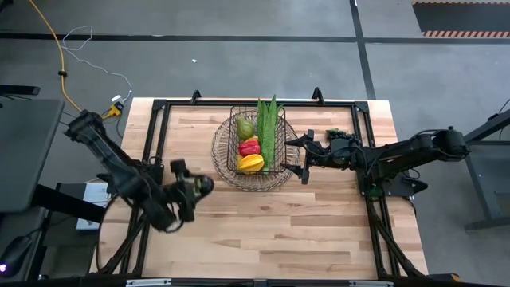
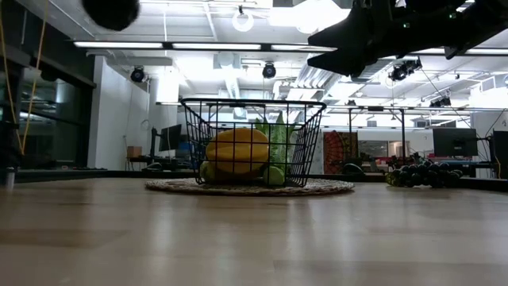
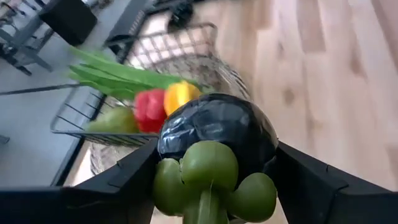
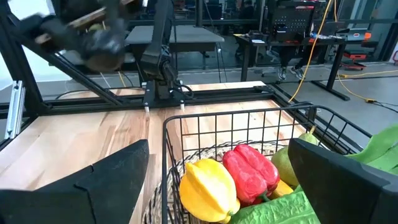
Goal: Build produce basket
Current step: Put the violet mangosteen into the black wire basket
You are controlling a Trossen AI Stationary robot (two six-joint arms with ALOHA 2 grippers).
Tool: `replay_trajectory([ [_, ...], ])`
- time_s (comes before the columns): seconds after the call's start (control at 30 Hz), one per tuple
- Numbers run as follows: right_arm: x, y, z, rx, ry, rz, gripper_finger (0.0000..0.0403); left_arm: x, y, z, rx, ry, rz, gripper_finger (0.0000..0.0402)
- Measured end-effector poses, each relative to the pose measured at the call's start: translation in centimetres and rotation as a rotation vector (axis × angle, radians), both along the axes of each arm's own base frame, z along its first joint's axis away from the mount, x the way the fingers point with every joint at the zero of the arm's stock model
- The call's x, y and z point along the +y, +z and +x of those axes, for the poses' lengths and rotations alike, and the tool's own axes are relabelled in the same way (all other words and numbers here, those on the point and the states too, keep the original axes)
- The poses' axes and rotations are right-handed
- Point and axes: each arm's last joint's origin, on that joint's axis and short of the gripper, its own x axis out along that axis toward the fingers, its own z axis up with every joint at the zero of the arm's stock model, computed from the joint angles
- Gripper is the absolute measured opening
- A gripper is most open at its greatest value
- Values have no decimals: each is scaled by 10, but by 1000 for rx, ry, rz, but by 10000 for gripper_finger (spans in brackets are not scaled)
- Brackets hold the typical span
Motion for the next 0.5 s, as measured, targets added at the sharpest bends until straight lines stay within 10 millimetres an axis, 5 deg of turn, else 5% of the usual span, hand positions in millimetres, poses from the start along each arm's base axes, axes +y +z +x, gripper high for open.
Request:
replay_trajectory([
  [0.5, 0, 0, 0, -3, 0, 0, 374, 127, -36, -11, -609, -245, -205, 251],
])
